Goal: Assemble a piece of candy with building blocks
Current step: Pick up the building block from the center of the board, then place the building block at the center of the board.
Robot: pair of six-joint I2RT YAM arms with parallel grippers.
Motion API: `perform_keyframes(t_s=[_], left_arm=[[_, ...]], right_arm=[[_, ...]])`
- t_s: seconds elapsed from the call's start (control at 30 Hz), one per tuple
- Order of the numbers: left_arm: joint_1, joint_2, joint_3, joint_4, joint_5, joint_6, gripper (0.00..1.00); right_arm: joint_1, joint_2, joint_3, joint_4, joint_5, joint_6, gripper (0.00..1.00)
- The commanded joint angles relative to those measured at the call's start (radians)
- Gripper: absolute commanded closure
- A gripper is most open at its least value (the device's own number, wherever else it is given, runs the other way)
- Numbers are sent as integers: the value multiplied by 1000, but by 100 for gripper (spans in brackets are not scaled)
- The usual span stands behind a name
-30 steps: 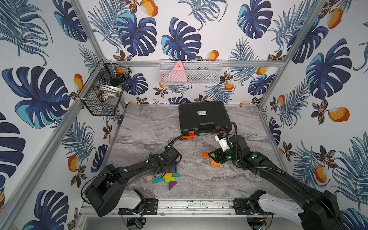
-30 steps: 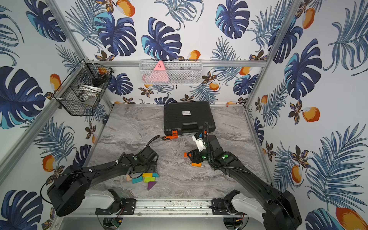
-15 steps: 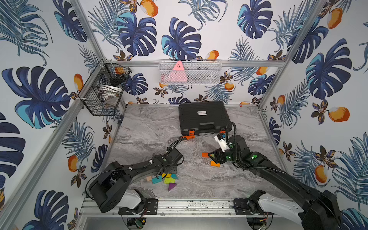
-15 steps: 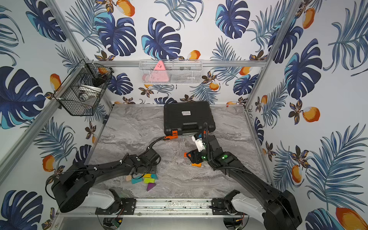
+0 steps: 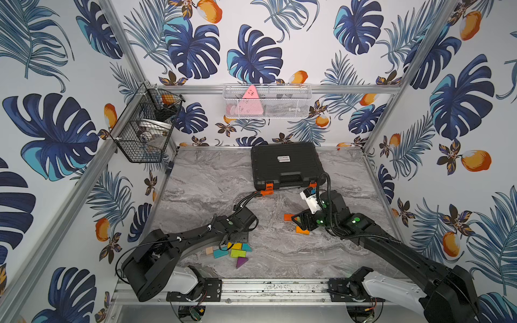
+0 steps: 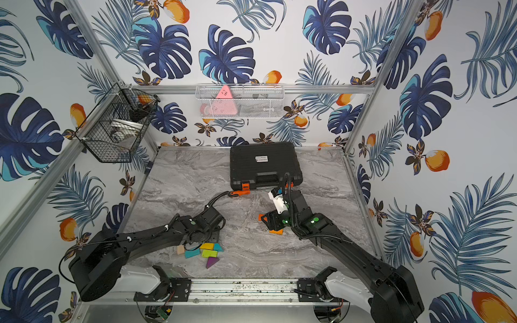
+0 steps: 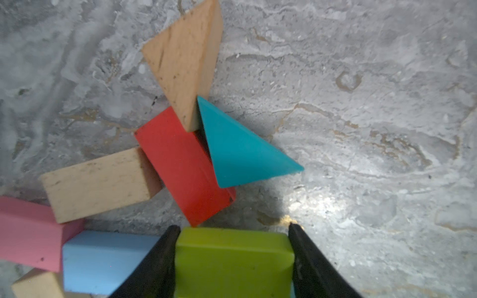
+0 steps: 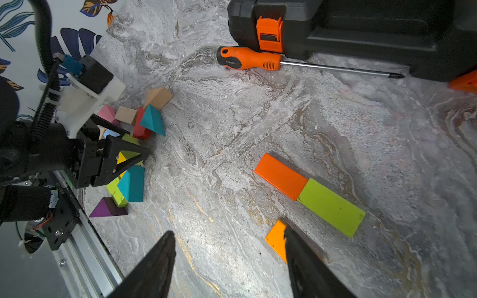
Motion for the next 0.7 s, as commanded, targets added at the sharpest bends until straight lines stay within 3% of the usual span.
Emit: perform_keyframes(t_s=[0.0,0.4,0.67], left_arm=[[1,-8,14,-32,-25,0,46],[-38,-110,139,-123,3,-40,46],[-203,105,264,-11,23,-128,45]], right_arm=[[4,0,-1,6,8,-4,31],[7,-20,-13,31,54,15,31],[3,-99,-130,131,231,108,29]])
